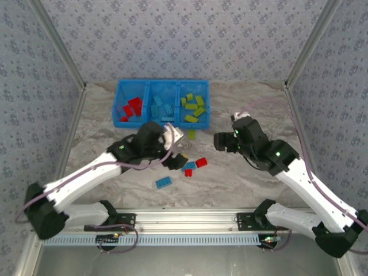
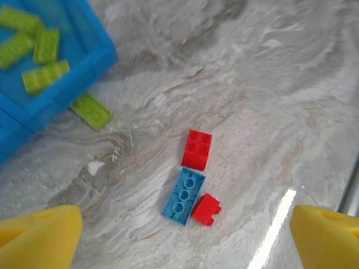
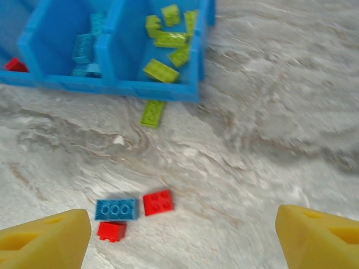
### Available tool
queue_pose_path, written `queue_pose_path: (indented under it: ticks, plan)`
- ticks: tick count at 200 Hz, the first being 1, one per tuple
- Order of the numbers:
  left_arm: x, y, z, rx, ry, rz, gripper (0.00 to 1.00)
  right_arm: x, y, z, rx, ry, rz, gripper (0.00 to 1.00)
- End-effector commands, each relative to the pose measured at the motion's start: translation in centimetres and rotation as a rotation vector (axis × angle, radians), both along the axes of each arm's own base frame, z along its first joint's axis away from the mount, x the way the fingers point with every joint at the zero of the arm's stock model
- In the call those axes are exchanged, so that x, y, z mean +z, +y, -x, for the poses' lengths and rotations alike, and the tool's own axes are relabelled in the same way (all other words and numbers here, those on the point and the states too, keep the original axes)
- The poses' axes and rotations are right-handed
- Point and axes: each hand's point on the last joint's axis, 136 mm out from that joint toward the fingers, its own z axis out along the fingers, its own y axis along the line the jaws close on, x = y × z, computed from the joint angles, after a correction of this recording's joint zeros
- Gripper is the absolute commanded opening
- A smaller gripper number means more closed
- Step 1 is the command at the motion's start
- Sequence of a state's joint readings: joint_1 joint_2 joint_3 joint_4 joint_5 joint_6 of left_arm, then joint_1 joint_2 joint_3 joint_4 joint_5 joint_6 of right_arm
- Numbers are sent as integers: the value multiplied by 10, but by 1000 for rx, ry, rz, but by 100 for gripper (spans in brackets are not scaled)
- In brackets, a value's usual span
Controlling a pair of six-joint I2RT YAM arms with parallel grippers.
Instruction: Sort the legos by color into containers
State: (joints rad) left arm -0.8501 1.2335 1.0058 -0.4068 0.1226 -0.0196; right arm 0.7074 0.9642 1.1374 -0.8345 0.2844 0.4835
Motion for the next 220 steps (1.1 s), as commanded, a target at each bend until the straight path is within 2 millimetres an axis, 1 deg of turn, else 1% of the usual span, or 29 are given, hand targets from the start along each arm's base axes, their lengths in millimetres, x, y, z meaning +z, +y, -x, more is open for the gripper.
queue_pose_path:
  ticks: [1, 14, 26, 45, 68, 90, 104, 122, 134, 149, 178, 190, 220]
  plan:
    - [-18, -12, -35, 265, 113, 3, 95, -6, -31, 11, -147, 7, -12, 89]
    - [-33, -25, -51, 331, 152, 10, 96, -4, -36, 13, -161, -3, -24, 90]
    - [-48, -33, -68, 410, 172, -8, 96, -3, -36, 14, -160, -6, -30, 90]
    - [-78, -43, -91, 468, 182, -89, 96, -3, -34, 14, -154, 3, -34, 91]
    - [-117, -45, -116, 558, 206, -171, 94, -7, -29, 15, -138, 21, -45, 92]
    - [-139, -46, -138, 627, 192, -162, 92, -12, -27, 17, -130, 42, -54, 92]
    - [-151, -43, -150, 655, 149, -197, 91, -14, -27, 18, -128, 46, -54, 92]
    - [-162, -46, -160, 653, 140, -218, 87, -15, -26, 19, -139, 57, -74, 93]
    - [-168, -51, -165, 642, 146, -213, 82, -15, -25, 20, -135, 59, -76, 93]
    - [-173, -56, -168, 625, 160, -205, 76, -16, -26, 20, -139, 62, -73, 93]
    - [-180, -56, -173, 641, 175, -194, 64, -15, -26, 20, -142, 59, -75, 94]
    - [-182, -57, -173, 634, 186, -193, 57, -15, -26, 20, -140, 59, -77, 94]
    - [-182, -55, -165, 616, 205, -197, 36, -14, -25, 19, -141, 56, -80, 95]
